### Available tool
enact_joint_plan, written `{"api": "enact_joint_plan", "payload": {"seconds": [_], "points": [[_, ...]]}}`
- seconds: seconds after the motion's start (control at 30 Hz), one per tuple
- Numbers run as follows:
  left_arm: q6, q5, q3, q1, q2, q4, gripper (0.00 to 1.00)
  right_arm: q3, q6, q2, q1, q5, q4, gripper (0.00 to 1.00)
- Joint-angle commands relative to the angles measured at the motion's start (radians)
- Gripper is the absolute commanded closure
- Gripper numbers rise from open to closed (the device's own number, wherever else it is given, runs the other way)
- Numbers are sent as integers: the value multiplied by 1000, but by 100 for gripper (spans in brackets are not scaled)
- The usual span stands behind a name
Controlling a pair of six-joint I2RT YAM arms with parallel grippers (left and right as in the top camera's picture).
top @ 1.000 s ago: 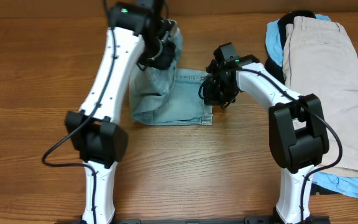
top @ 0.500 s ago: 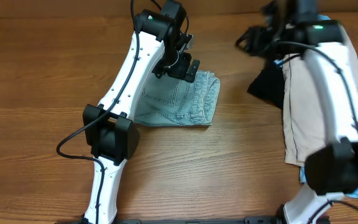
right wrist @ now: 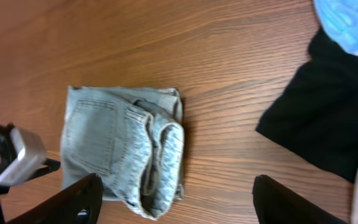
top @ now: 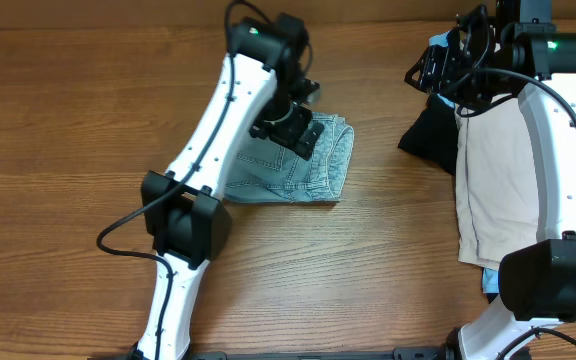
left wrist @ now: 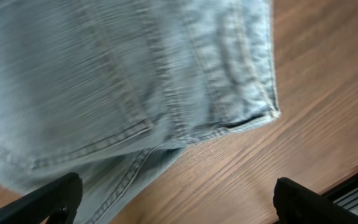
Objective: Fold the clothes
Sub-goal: 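Grasp the folded shorts bundle with the left gripper and lift it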
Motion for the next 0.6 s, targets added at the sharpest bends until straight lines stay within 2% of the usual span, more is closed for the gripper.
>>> {"api": "enact_joint_plan", "payload": {"seconds": [0.0, 0.13, 0.27, 0.4, 0.57], "points": [[120, -91, -33, -80, 2, 16, 0, 2, -20, -1, -4, 45, -7, 18], [165, -115, -109, -135, 2, 74, 0, 2, -20, -1, -5, 76, -23, 16], [229, -132, -241, -190, 2, 194, 0, 2, -23, -1, -5, 77, -33, 15], [232, -211, -366, -223, 2, 326, 0, 2, -23, -1, -5, 77, -37, 14], [260, -218, -473, -228, 4, 444, 0, 2, -23, -1, -4, 76, -37, 13]]}}
